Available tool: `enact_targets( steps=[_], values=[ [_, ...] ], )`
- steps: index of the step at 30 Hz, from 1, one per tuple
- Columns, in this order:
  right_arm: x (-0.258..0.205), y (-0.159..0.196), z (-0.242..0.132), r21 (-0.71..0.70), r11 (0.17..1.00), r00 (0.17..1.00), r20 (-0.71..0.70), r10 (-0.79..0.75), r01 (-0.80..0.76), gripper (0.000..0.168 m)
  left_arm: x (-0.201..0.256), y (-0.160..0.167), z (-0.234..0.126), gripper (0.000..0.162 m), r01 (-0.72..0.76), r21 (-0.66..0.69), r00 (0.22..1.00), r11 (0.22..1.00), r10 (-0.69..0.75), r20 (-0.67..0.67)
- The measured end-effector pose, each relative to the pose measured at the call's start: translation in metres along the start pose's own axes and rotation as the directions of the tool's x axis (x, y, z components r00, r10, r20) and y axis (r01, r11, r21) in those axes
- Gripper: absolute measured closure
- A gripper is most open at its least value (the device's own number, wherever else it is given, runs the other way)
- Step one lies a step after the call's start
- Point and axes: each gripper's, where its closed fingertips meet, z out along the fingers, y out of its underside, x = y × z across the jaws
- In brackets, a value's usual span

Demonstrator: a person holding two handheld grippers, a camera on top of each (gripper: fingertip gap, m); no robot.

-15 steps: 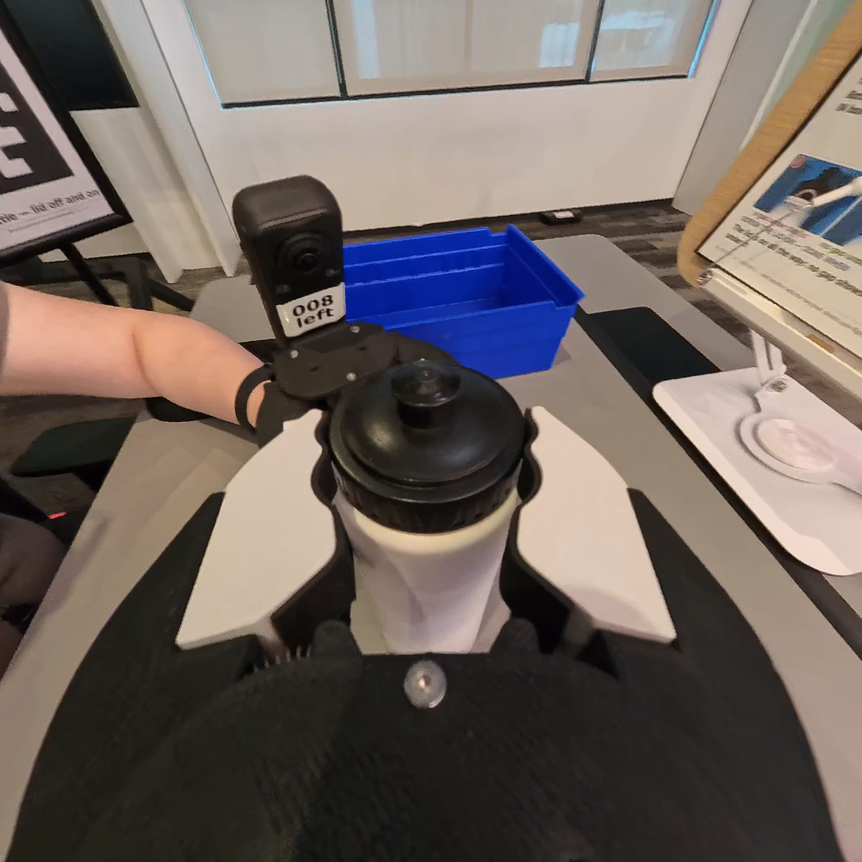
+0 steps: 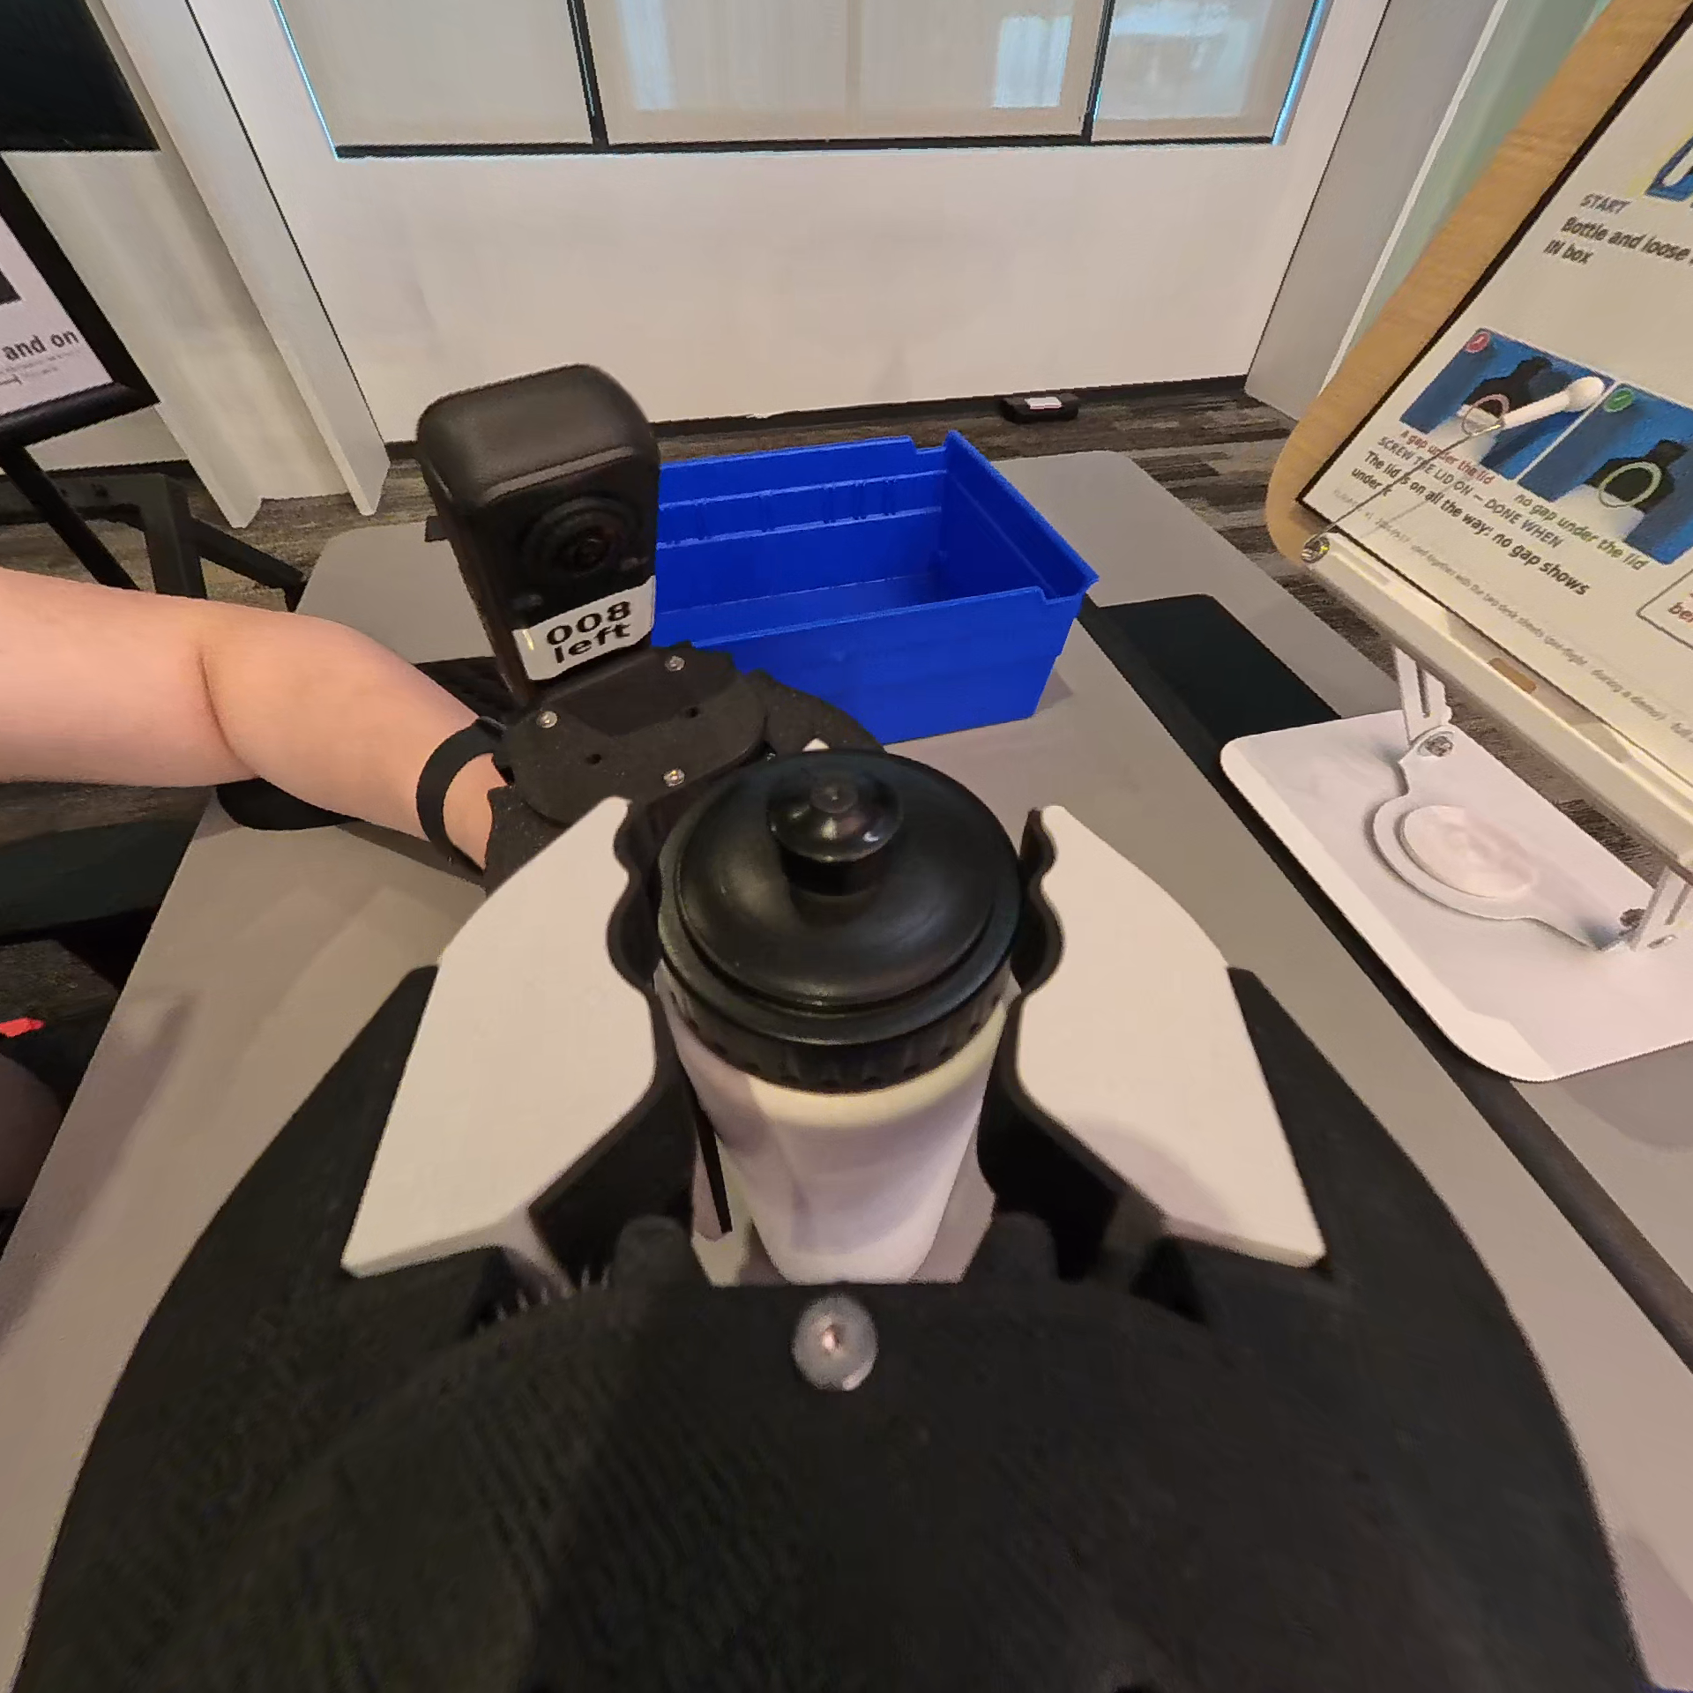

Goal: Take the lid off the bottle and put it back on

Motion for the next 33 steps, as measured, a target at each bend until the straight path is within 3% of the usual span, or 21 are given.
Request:
enact_targets(
  steps=[8, 12, 18, 20, 22, 26, 29, 33],
  values=[
    [-0.017, 0.003, -0.012, 0.019, 1.000, 0.981, 0.191, -0.023, 0.020, 0.090, 0.018, 0.000, 0.003, 0.075, -0.010, -0.014, 0.992, 1.000, 0.008, -0.129],
    [-0.056, 0.007, -0.029, 0.043, 0.998, 0.887, 0.457, -0.069, 0.056, 0.089, 0.059, -0.001, -0.004, 0.075, -0.053, 0.002, 0.929, 0.999, 0.050, -0.366],
    [-0.089, 0.008, -0.042, 0.129, 0.988, 0.764, 0.629, -0.146, 0.083, 0.090, 0.091, 0.000, -0.015, 0.074, -0.124, 0.008, 0.861, 0.992, 0.112, -0.496],
    [-0.079, 0.008, -0.038, 0.087, 0.993, 0.809, 0.577, -0.112, 0.075, 0.088, 0.084, 0.001, -0.014, 0.074, -0.108, -0.009, 0.890, 0.994, 0.092, -0.447],
    [-0.058, 0.003, -0.032, 0.077, 0.994, 0.890, 0.445, -0.105, 0.078, 0.072, 0.067, 0.001, -0.013, 0.074, -0.094, -0.022, 0.936, 0.995, 0.081, -0.342],
    [-0.016, -0.018, -0.030, 0.070, 0.997, 0.991, 0.132, -0.034, 0.025, 0.072, 0.012, 0.003, -0.019, 0.074, -0.037, -0.041, 0.999, 0.999, 0.036, -0.002],
    [-0.003, -0.025, -0.023, 0.036, 0.999, 0.998, -0.060, 0.013, -0.010, 0.072, -0.013, 0.005, -0.027, 0.074, 0.035, -0.039, 0.989, 0.999, -0.029, 0.142],
    [0.001, -0.014, -0.006, -0.080, 0.996, 0.968, -0.252, 0.009, -0.030, 0.073, -0.018, 0.006, -0.029, 0.074, 0.030, -0.048, 0.977, 0.998, -0.020, 0.213]
  ],
)
